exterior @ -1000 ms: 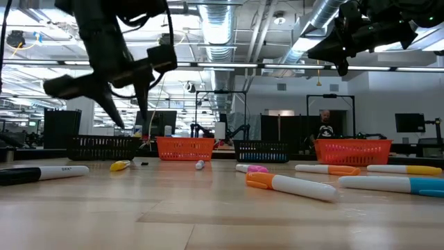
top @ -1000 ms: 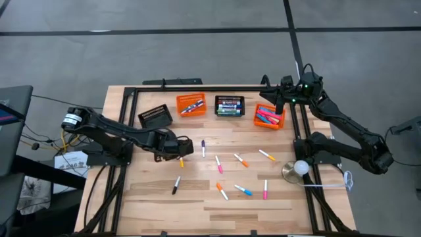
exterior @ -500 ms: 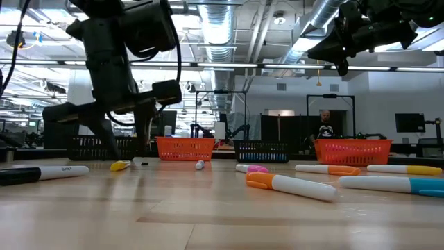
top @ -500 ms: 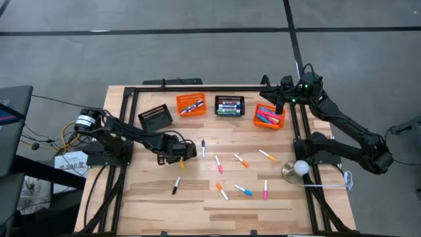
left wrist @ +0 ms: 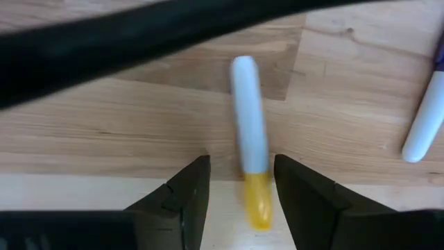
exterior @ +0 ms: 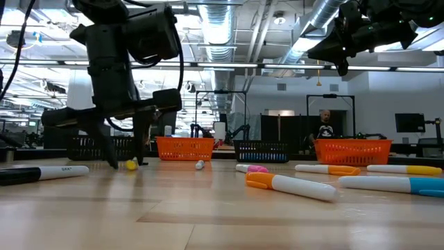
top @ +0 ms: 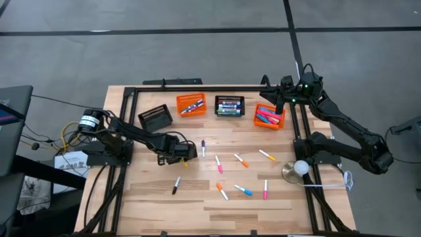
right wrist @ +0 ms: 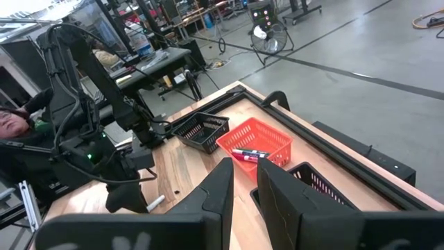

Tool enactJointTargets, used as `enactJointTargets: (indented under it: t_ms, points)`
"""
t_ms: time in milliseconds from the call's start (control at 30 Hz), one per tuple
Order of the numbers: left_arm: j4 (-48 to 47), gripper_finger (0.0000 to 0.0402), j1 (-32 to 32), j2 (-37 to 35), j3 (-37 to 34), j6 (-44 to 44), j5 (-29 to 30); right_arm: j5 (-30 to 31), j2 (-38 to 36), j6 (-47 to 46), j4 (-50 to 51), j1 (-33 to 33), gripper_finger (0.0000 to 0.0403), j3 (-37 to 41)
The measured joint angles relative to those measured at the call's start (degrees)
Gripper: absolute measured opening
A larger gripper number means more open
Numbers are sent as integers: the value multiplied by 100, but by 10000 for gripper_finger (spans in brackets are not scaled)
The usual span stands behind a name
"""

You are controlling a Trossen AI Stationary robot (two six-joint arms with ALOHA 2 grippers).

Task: Pick & Place Markers
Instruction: Put the white yellow marker into the left black bin

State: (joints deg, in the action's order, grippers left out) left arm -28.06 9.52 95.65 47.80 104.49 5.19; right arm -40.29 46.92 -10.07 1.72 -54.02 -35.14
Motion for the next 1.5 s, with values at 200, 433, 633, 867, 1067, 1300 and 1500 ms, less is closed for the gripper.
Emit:
enactJointTargets:
  t_ms: [200,433,633,867,1067,1300,1500]
  points:
    - [1,162,-2,195,12,133,-63,-2,1,0,1,0,56,0]
    - [-10,162,-9,208,11,293,-79,-7,1,1,2,0,56,0]
    - [-27,155,-9,208,0,227,-89,-15,2,2,2,0,56,0]
    - [-94,79,-6,208,-12,219,58,-20,2,0,15,0,56,0]
    - [-73,41,22,208,-12,208,312,-17,2,3,93,0,56,0]
    - [-74,65,22,208,-19,37,371,0,2,107,92,0,56,0]
    - [-120,49,46,-39,-49,-180,401,0,0,117,90,0,56,0]
